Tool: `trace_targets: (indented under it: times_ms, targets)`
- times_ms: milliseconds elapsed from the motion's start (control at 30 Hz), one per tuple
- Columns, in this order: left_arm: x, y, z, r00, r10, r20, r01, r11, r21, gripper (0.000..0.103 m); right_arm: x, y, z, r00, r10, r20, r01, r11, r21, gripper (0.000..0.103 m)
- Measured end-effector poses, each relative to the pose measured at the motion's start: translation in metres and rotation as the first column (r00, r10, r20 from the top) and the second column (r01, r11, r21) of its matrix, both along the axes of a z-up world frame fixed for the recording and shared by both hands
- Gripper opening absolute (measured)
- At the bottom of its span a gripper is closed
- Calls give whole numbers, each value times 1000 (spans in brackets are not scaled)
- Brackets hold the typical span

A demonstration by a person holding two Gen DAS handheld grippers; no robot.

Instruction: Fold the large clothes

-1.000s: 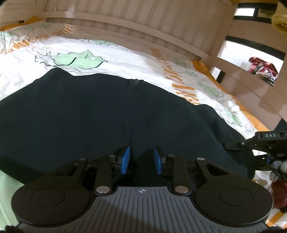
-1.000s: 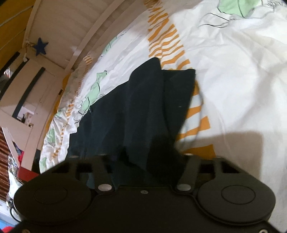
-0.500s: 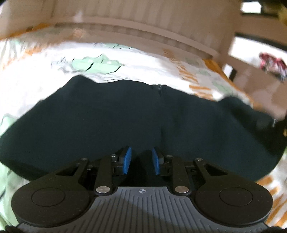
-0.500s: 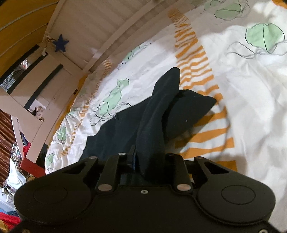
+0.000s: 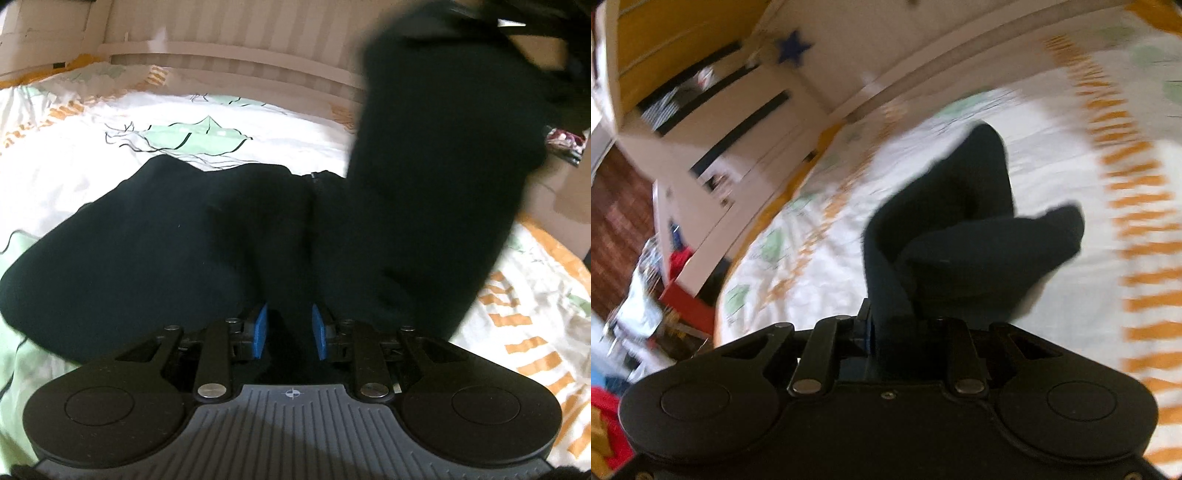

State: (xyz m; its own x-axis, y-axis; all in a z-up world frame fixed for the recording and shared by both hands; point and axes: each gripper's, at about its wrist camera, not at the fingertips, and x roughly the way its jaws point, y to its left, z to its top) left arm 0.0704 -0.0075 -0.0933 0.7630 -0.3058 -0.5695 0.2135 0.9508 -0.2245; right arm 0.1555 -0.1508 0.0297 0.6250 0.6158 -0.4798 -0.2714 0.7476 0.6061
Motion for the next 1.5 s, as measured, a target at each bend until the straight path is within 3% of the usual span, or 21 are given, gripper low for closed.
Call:
trace_targets:
  times_ms: [133,367,500,633,833,900,1000,1133,1233,1333,1433,1500]
  targets:
    - [-15,5,-1,1000,3,2,-3,1000,-18,22,30,62,-15,990,127,-55,-130,990,-53,30]
    - [-16,16,-1,1000,10,-17,-11,998,-67,19,63,132,-62,939,271,-213,-298,949,-105,33]
    - [-16,23,1,999,8,-34,-11,996,-92,18,72,144,-76,903,337,-268,-366,928,-66,52]
    - [-22,27,9,998,-9,-62,3,995,-98,19,72,147,-73,886,392,-249,-400,916,22,76]
    - [-44,29,32,986,-150,-66,142,984,-106,24,56,134,-38,884,451,-123,-445,893,72,80]
    - [-53,26,44,975,-220,-37,216,973,-79,24,54,124,-24,896,437,-80,-429,898,100,87]
    - [-62,24,63,954,-298,18,298,954,-35,25,49,105,-9,923,384,-18,-381,920,93,88]
    - [-58,32,89,946,-306,109,310,951,-17,26,41,73,2,964,260,58,-262,965,31,88]
    - [-44,38,102,950,-257,179,262,965,-3,33,38,50,-1,985,160,71,-163,985,47,88]
    - [-20,33,99,963,-187,196,185,982,30,35,39,37,-12,995,88,54,-90,995,37,89]
    - [6,46,84,983,-81,163,75,996,44,35,38,32,-23,998,55,44,-55,998,4,89]
    - [17,60,65,995,8,100,-14,998,58,35,36,34,-30,998,45,46,-44,999,-25,89]
